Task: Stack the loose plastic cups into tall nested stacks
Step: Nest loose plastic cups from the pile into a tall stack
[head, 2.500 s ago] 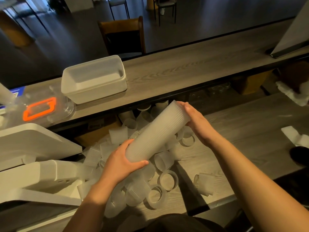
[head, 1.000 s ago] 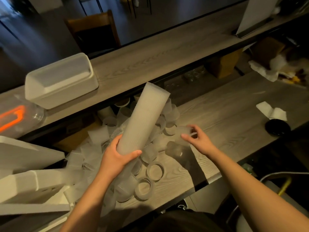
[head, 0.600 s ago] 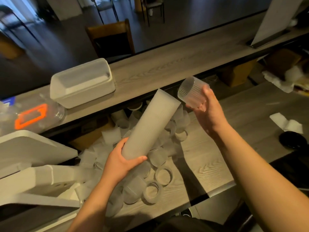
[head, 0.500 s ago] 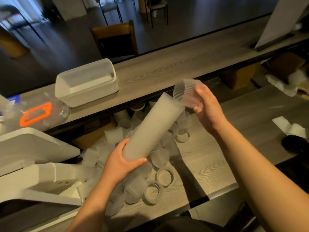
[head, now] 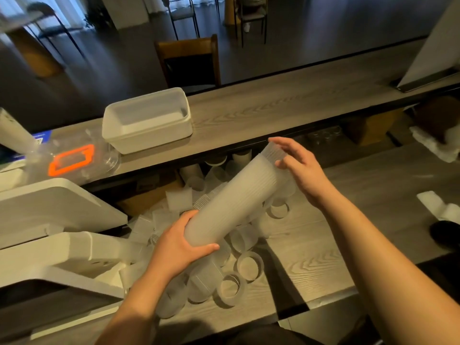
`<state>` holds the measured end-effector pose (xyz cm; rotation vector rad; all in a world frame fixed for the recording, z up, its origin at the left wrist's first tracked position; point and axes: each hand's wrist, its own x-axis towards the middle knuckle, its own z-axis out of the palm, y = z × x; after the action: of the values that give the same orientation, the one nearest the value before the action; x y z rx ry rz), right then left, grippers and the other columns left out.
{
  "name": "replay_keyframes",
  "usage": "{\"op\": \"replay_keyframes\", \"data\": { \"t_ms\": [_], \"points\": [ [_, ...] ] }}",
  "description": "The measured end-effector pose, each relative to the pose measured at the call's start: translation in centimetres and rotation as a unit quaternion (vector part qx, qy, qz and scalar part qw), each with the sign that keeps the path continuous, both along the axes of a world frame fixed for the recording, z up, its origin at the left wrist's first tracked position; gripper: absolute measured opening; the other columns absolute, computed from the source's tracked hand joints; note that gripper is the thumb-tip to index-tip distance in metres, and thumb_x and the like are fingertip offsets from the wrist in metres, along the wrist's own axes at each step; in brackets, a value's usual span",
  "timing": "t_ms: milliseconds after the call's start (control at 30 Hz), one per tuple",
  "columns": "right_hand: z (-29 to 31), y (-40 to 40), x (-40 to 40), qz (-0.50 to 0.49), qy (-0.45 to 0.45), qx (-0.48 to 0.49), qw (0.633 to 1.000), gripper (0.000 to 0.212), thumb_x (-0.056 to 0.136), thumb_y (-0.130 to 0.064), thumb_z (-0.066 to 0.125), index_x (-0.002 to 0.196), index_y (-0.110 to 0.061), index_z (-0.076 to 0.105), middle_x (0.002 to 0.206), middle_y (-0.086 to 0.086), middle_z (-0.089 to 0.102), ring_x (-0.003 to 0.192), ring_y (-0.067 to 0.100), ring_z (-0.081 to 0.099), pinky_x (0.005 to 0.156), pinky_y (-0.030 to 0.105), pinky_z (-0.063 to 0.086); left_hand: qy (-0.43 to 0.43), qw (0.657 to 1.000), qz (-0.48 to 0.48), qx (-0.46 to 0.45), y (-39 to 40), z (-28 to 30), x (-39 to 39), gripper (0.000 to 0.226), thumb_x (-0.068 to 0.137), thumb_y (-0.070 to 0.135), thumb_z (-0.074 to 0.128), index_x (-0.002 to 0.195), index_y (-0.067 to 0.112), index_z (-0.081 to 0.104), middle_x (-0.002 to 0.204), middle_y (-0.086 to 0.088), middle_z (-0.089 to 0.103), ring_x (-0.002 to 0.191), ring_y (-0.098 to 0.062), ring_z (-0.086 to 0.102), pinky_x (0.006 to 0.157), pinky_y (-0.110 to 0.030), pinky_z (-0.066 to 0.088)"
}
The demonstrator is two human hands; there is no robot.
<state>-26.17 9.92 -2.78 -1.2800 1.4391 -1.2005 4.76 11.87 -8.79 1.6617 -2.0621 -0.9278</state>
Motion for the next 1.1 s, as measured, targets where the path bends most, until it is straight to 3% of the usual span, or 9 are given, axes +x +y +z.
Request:
{"op": "replay_keyframes", "data": {
  "t_ms": [133,233,367,500,633,767,867,1000,1100],
  "points": [
    [-0.5,0.1,1.0,0.052,0.009,0.028,0.998,0.044,0.101,-0.051,0.042,0.143,-0.038,0.047,0.129,-0.029,0.046,0.113,-0.013,0.043,0.086,0.016,0.033,0.006,1.0,0.004,0.0,-0.1,0.2,-0.6,0.08,0.059,0.054,0.088,0.122,0.053,0.039,0.111,0.029,0.048,0.1,-0.005,0.052,0.078,-0.027,0.045],
    [-0.8,-0.1,1.1,0.033,-0.017,0.019,0.999,0.053,0.099,-0.059,0.033,0.148,-0.04,0.039,0.141,-0.019,0.045,0.125,-0.006,0.041,0.097,0.02,0.036,0.026,0.999,0.011,0.018,-0.4,-0.2,-0.8,0.082,0.059,0.054,0.088,0.126,0.048,0.042,0.115,0.022,0.051,0.1,-0.003,0.052,0.074,-0.022,0.044],
    [-2.1,-0.6,2.0,-0.05,-0.11,0.026,0.992,0.054,0.103,-0.051,0.035,0.152,-0.029,0.036,0.138,-0.011,0.051,0.124,0.006,0.052,0.101,0.033,0.048,0.08,0.995,0.04,0.047,-1.3,-0.6,-1.5,0.095,0.047,0.069,0.082,0.13,0.038,0.048,0.118,0.019,0.054,0.102,-0.002,0.054,0.075,-0.023,0.046],
    [-4.1,-0.6,3.4,0.005,-0.095,0.096,0.991,0.042,0.103,-0.046,0.042,0.139,-0.027,0.052,0.125,-0.001,0.063,0.115,0.02,0.062,0.101,0.043,0.052,0.151,0.985,0.07,0.047,-3.0,0.2,-3.4,0.086,0.046,0.072,0.072,0.12,0.034,0.052,0.112,0.017,0.058,0.098,0.0,0.057,0.069,-0.019,0.046],
    [-3.8,-1.3,5.0,0.084,-0.089,0.112,0.986,0.039,0.1,-0.045,0.052,0.136,-0.03,0.053,0.121,0.0,0.068,0.112,0.023,0.066,0.098,0.042,0.055,0.226,0.969,0.095,0.039,-5.6,1.6,-5.7,0.077,0.057,0.077,0.061,0.119,0.031,0.056,0.112,0.005,0.065,0.099,-0.012,0.064,0.078,-0.031,0.054],
    [-1.7,-3.4,5.4,0.104,-0.093,0.066,0.988,0.05,0.096,-0.031,0.063,0.143,-0.034,0.045,0.124,-0.007,0.066,0.11,0.006,0.065,0.087,0.031,0.059,0.297,0.95,0.081,0.047,-8.5,4.1,-8.4,0.08,0.057,0.072,0.069,0.124,0.031,0.053,0.118,0.002,0.063,0.105,-0.015,0.065,0.087,-0.037,0.056],
    [0.4,-5.6,4.1,0.087,-0.077,0.03,0.993,0.057,0.094,-0.03,0.067,0.144,-0.033,0.041,0.128,-0.004,0.063,0.111,0.004,0.064,0.087,0.029,0.058,0.285,0.956,0.066,0.027,-11.7,6.2,-9.6,0.094,0.053,0.074,0.072,0.132,0.028,0.052,0.128,-0.002,0.054,0.114,-0.018,0.059,0.097,-0.046,0.052],
    [2.4,-9.2,2.4,0.086,-0.024,-0.001,0.996,0.065,0.09,-0.039,0.07,0.147,-0.039,0.038,0.133,-0.006,0.059,0.115,0.009,0.062,0.092,0.036,0.057,0.243,0.969,0.04,0.007,-15.2,9.9,-10.7,0.105,0.056,0.067,0.072,0.147,0.025,0.038,0.141,0.0,0.048,0.123,-0.019,0.052,0.1,-0.042,0.049],
    [4.1,-11.9,1.3,0.08,0.026,-0.027,0.996,0.068,0.089,-0.04,0.071,0.147,-0.043,0.036,0.125,-0.014,0.055,0.112,0.006,0.058,0.089,0.029,0.054,0.235,0.971,0.044,-0.009,-18.0,11.5,-11.6,0.097,0.071,0.054,0.079,0.15,0.028,0.029,0.147,-0.005,0.047,0.127,-0.026,0.052,0.103,-0.051,0.048]
  ]
}}
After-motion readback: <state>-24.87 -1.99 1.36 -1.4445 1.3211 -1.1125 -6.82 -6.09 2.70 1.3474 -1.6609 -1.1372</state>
